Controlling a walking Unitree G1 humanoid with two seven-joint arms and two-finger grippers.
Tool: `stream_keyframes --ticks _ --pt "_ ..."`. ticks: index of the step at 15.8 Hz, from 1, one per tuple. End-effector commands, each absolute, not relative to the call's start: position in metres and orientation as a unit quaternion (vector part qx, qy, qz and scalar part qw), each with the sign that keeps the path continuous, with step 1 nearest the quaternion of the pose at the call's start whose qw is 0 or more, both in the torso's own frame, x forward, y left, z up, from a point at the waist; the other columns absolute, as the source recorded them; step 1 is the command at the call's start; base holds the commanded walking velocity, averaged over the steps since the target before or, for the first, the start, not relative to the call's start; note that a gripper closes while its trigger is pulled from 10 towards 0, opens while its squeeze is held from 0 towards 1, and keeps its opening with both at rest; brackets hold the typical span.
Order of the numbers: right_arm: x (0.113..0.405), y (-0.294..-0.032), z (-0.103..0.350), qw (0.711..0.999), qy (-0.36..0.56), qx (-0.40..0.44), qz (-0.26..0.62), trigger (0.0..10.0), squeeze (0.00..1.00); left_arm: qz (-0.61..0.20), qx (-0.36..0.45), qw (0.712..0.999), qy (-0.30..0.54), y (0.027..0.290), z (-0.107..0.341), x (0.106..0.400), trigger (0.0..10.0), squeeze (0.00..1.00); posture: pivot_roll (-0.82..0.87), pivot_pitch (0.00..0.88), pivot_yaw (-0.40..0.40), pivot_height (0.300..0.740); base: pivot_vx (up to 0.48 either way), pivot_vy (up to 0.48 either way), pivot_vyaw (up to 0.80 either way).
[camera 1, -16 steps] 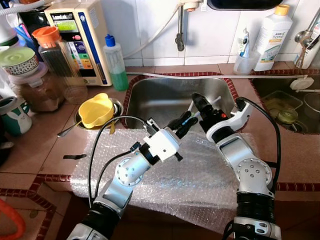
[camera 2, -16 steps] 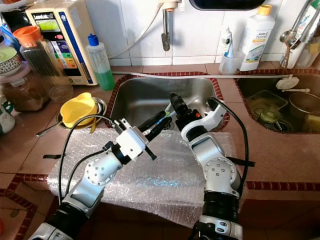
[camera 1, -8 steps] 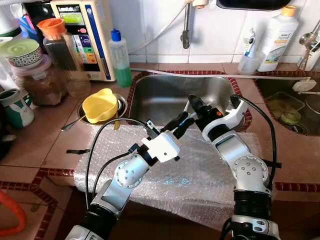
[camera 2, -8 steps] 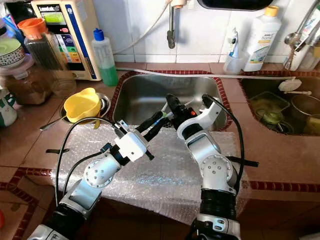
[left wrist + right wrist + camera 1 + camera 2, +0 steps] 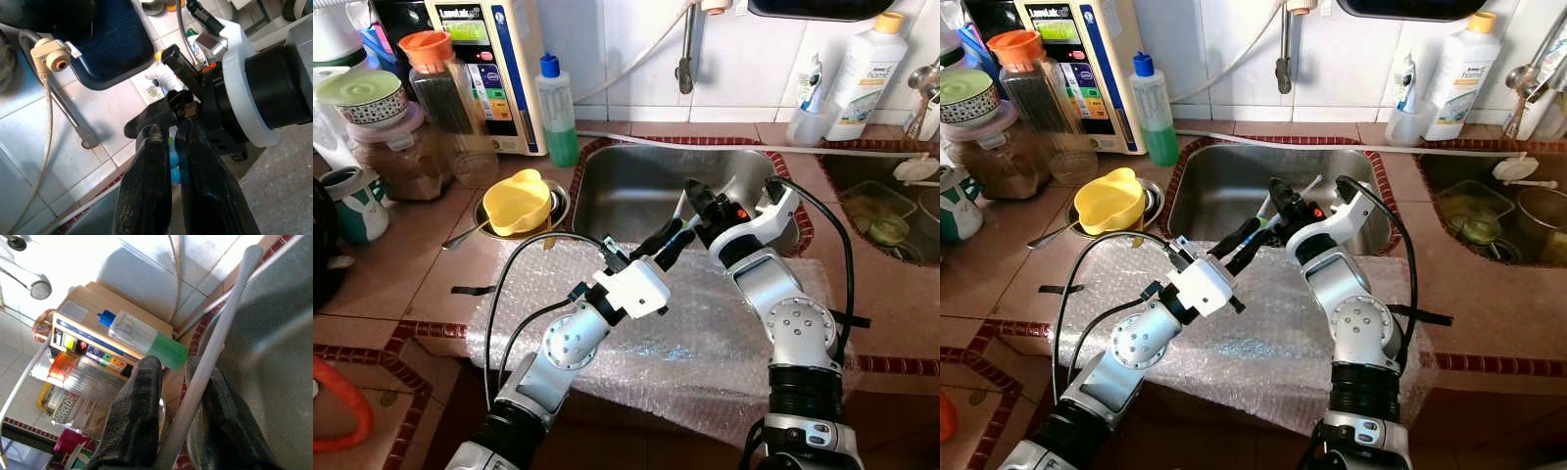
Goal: Kitchen organization
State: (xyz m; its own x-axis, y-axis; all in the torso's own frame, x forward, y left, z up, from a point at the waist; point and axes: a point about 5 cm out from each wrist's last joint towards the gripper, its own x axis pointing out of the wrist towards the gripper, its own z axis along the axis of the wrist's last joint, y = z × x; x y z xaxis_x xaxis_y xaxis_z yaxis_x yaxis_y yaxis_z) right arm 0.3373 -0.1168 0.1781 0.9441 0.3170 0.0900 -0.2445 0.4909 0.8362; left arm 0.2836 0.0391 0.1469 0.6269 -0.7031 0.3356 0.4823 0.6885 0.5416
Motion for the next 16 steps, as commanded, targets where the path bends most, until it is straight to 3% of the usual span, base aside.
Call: stream_keyframes --ticks 1,2,3,4,16 --pt "0.335 -0.131 0.168 0.875 0.040 0.466 0.126 0.0 0.00 -0.281 0.179 0.896 -0.293 0.055 0.164 0.294 10.0 0.04 -0.07 0.020 0.050 0.740 0.000 0.000 0.00" --pt "0.336 -0.134 0.167 0.877 0.036 0.468 0.108 0.0 0.00 -0.284 0.173 0.897 -0.291 0.053 0.164 0.295 10.0 0.89 -0.07 0.020 0.054 0.740 0.000 0.000 0.00" --pt "0.336 -0.135 0.166 0.878 0.034 0.467 0.103 0.0 0.00 -0.285 0.172 0.897 -0.290 0.053 0.164 0.295 10.0 0.89 -0.07 0.020 0.056 0.740 0.000 0.000 0.00" --pt "0.337 -0.139 0.165 0.882 0.028 0.463 0.087 0.0 0.00 -0.285 0.166 0.899 -0.288 0.052 0.164 0.296 10.0 1.00 -0.07 0.020 0.058 0.740 0.000 0.000 0.00" --pt "0.363 -0.171 0.164 0.919 -0.044 0.392 0.004 0.0 0.00 -0.290 0.124 0.911 -0.266 0.055 0.163 0.295 10.0 1.00 -0.04 0.023 0.087 0.740 0.000 0.000 0.00"
